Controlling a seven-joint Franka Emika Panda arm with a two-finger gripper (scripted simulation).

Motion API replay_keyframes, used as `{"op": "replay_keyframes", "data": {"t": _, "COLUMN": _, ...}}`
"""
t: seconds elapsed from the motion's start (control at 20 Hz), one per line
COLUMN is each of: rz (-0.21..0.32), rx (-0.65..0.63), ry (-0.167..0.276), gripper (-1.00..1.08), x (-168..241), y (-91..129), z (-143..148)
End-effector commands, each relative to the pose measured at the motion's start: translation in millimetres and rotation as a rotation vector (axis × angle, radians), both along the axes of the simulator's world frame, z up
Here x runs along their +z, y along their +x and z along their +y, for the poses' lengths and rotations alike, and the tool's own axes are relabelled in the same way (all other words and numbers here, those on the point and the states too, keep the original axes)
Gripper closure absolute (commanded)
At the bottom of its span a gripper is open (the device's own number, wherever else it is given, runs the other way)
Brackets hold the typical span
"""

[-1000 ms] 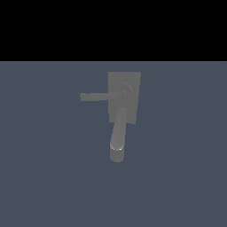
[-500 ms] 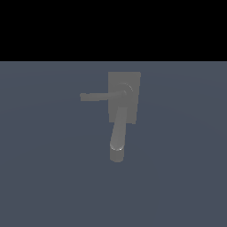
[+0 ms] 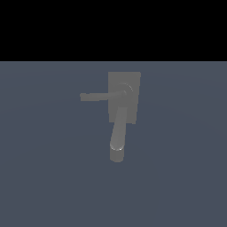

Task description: Turn on the faucet by rotating a designated handle.

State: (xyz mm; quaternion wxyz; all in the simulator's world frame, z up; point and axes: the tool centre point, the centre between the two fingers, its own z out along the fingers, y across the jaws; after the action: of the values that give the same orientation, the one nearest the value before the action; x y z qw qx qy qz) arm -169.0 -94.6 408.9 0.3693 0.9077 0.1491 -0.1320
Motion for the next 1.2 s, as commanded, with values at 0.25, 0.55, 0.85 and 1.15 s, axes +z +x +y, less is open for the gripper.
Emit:
{"op": "replay_keyframes", "data": {"t": 0.25, "rz": 0.062, "rx": 0.113, "ry": -0.163, "gripper": 1.08, "x": -14, "y": 26, "z": -10}}
{"op": "replay_keyframes", "data": {"t": 0.55, "rz": 0.095, "rx": 0.183, "ry": -0.251, "gripper": 1.08, "x": -22, "y": 42, "z": -12}}
{"op": "replay_keyframes", "data": {"t": 0.85, "rz": 0.114, "rx": 0.221, "ry": -0.304, "gripper": 1.08, "x": -27, "y": 50, "z": -14}}
{"op": "replay_keyframes", "data": {"t": 1.15, "rz": 0.125, "rx": 0.252, "ry": -0.323, "gripper": 1.08, "x": -30, "y": 57, "z": -10}}
